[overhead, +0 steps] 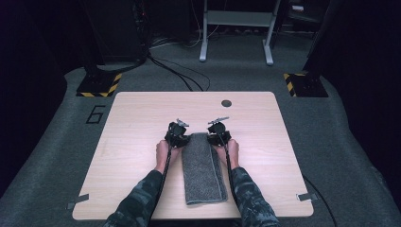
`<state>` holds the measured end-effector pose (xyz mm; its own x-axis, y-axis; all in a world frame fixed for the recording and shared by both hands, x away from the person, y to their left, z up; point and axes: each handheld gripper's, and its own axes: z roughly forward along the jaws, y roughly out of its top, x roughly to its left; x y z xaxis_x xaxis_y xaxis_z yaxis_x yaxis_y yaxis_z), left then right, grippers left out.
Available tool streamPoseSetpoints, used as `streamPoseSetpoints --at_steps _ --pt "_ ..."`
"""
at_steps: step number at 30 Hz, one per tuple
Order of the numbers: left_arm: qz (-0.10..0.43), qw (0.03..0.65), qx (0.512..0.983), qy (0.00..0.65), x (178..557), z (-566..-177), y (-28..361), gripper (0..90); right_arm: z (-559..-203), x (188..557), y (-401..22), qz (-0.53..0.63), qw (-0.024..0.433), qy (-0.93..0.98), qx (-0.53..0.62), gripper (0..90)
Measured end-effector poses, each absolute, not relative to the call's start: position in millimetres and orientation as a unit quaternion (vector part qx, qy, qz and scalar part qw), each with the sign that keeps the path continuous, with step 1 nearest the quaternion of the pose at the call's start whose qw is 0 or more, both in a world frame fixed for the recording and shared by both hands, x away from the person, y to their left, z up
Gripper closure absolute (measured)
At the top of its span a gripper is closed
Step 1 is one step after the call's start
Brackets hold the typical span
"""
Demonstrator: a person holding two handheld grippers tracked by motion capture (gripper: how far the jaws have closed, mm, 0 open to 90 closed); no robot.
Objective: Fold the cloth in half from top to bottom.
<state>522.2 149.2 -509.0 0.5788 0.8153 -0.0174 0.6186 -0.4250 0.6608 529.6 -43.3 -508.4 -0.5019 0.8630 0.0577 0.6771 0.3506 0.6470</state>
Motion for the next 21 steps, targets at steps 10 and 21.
streamPoseSetpoints --at_steps 10,21 --pt "0.161 0.312 0.833 0.428 532 -507 146 84.0 -509 523 -45 0.319 0.146 0.795 0.495 85.1" --pt "0.169 0.325 0.83 0.422 533 -498 146 84.0 -502 523 -48 0.318 0.169 0.795 0.489 85.3"
